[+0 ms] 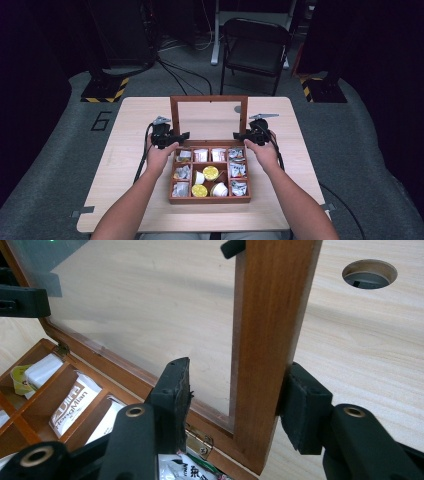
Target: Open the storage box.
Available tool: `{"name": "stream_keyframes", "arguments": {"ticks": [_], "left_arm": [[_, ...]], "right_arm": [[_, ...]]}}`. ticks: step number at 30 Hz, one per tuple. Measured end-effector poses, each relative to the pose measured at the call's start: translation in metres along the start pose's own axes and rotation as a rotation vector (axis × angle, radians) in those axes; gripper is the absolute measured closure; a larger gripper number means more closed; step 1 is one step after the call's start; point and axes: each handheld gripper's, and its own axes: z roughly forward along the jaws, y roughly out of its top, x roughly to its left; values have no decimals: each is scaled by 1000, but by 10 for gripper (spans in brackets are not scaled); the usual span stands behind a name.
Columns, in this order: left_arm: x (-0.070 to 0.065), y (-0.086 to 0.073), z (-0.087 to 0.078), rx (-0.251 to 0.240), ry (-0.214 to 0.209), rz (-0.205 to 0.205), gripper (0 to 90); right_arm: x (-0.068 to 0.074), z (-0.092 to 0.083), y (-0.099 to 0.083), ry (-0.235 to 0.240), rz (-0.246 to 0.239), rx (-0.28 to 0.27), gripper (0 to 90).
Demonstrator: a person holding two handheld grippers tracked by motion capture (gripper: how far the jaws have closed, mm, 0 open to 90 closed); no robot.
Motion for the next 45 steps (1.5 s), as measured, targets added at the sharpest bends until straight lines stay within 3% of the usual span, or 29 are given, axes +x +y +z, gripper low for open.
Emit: {"name": "stream_keyframes", "arguments": {"ticks": [13, 28, 45], "left_arm": [[5, 0, 3, 20, 10, -6, 418], [12, 0, 11, 28, -10, -83, 418], [14, -1, 13, 34, -3, -93, 408]], "right_arm": [[-1, 6, 0, -12, 15, 0, 505], [-3, 12, -1, -21, 62, 20, 503], [-8, 16, 2, -5, 89, 32, 504]]}}
